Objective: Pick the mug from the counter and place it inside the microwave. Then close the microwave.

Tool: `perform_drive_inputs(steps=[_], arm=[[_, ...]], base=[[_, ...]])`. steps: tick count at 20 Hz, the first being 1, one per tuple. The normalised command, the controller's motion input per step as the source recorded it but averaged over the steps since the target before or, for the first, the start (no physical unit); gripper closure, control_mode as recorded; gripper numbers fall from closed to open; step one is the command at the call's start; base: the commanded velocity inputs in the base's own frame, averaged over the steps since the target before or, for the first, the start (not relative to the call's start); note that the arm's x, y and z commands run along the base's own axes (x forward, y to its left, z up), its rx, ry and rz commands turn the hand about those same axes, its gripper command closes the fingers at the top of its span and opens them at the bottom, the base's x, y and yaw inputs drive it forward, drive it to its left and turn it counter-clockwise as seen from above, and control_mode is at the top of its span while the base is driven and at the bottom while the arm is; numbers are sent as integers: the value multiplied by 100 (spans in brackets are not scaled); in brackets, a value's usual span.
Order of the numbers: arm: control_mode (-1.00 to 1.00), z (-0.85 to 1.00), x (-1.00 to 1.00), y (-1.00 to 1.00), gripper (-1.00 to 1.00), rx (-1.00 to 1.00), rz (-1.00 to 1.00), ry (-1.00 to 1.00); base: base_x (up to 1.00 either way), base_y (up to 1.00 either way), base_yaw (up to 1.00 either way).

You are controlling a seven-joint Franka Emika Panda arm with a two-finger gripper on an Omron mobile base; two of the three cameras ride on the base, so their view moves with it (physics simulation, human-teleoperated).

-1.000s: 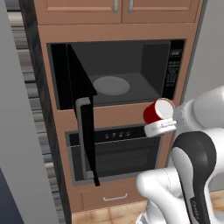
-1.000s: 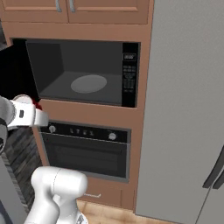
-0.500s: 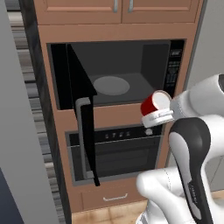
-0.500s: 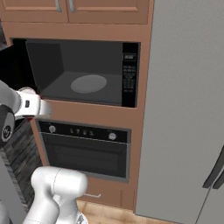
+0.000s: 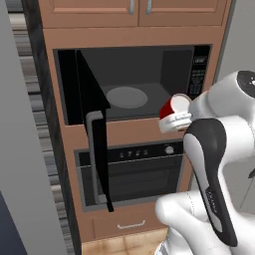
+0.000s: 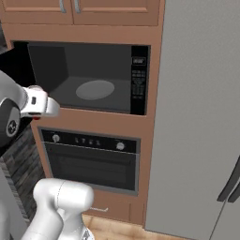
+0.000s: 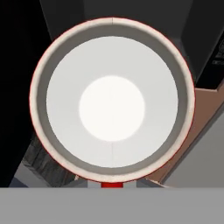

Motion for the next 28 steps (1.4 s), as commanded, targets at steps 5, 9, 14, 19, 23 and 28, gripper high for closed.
perform_drive_inputs(steps=[5,9,14,19,23,28], arm=[[-100,1,53,-3,100,-3,-16,10],[-100,3,60,-9,100,0,-13,8],[-100,0,43,-11,100,0,-1,5],[-100,-2,28,0,100,0,0,1],[-100,-16,29,0,100,0,1,0],[-100,-21,31,0,100,0,3,0]], base=[[0,0,0],[0,0,0],[0,0,0],[0,0,0],[0,0,0],[0,0,0]])
